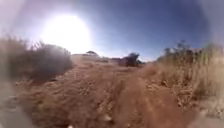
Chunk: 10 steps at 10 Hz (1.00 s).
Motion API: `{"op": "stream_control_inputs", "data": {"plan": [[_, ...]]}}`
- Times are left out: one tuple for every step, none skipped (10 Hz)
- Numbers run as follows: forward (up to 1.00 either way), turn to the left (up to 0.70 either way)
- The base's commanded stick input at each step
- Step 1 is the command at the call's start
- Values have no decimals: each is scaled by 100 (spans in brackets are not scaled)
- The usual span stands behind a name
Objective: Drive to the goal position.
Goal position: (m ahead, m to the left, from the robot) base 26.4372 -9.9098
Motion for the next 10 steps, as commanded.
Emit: {"op": "stream_control_inputs", "data": {"plan": [[50,0],[50,0],[50,0],[50,0],[50,0],[50,0],[50,0],[50,0],[50,0],[50,0]]}}
